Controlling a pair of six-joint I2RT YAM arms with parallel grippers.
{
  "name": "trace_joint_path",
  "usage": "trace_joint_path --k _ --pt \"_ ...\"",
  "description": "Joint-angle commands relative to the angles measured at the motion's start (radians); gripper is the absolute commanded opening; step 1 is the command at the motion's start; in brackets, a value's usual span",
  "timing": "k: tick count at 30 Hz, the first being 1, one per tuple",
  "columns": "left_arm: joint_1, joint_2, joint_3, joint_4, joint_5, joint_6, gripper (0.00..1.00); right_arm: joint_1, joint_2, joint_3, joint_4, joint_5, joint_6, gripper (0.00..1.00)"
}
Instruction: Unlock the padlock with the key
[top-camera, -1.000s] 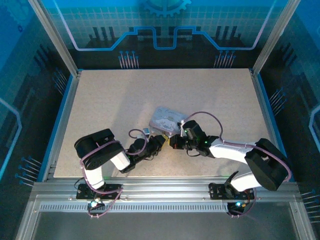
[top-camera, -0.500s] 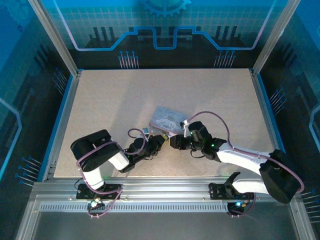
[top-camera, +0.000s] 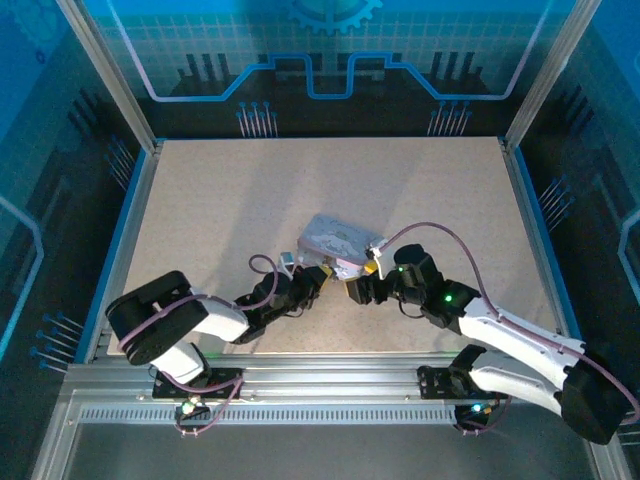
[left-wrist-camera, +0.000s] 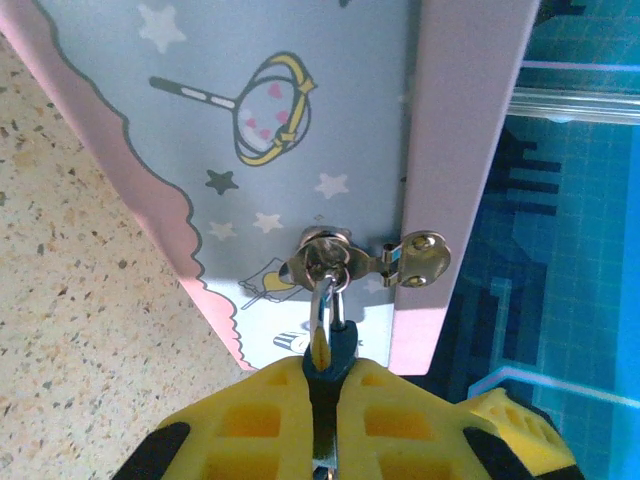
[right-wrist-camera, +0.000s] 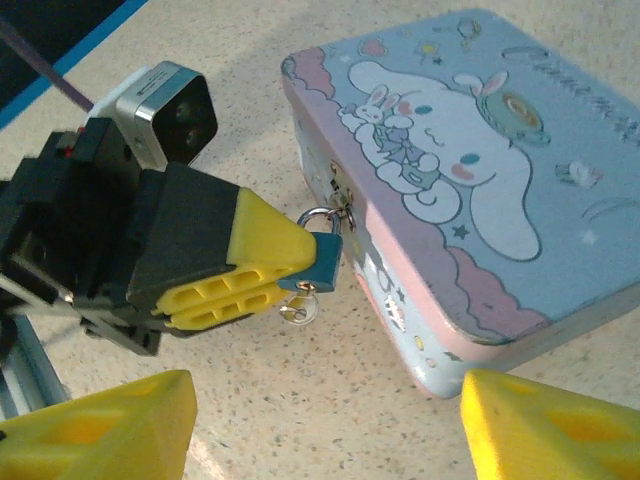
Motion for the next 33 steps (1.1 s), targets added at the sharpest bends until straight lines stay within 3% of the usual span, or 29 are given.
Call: trace_joint_path --k 1,8,16,26,33 --pt "0.003 -0.062 0.028 -0.086 -0.008 -0.024 0.00 0.023 -0.028 0.037 -0.035 0.029 -0.183 0.73" --pt "0.004 -0.148 0.073 -0.270 0.014 -0.068 0.00 0.103 -0.042 0.050 -0.028 0.093 -0.462 0.79" --pt "0.006 -0.222 0.133 -0.494 0.026 -0.122 0.00 0.251 -0.002 0.023 0.022 0.269 -0.866 0.82" --pt "0.006 -0.251 0.132 -0.558 0.035 -0.251 0.00 0.298 0.093 0.012 0.119 0.316 -0.951 0.80" --pt "0.007 -0.231 0.119 -0.484 0.061 -0.301 0.00 0.318 0.169 0.008 0.201 0.315 -0.946 0.75"
